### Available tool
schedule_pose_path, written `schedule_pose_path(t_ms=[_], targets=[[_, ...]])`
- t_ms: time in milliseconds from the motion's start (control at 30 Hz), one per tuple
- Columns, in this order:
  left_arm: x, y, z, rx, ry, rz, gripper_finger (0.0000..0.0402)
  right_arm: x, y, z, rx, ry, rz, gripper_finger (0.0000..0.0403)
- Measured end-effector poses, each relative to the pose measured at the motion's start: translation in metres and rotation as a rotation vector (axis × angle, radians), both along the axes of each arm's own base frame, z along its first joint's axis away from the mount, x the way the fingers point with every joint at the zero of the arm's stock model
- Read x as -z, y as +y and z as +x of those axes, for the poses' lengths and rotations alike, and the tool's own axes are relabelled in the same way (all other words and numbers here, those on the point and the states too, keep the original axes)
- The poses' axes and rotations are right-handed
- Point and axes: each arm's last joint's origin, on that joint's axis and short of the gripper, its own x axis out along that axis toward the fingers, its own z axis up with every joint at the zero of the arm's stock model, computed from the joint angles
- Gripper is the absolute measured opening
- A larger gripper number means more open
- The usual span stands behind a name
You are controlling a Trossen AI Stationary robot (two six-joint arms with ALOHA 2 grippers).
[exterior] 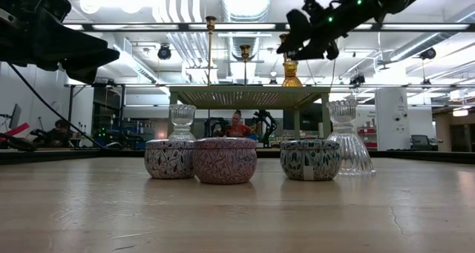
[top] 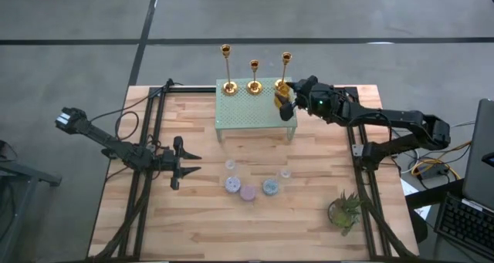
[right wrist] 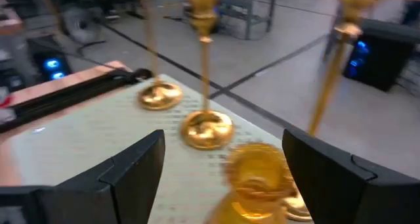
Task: Pick & Place candle stick holders
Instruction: Put the right transparent candle holder on the shelf
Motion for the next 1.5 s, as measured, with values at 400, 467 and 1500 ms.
schedule_pose_path(t_ms=[400, 467, 1500], targets=[[0.0, 0.0, 0.0, 0.0, 0.0, 0.0, 0.0168, -0.002, 0.073, 0.013, -0.32, 0.095, -0.1, 0.0295], [0.0, 0.0, 0.0, 0.0, 0.0, 0.0, 0.0168, 0.0, 0.089, 0.014, -0.383, 0.119, -0.103, 0.0293], [0.0, 0.0, 0.0, 0.0, 0.0, 0.0, 0.0168, 0.075, 0.179, -0.029, -0.523, 0.431, 0.326, 0.0294]])
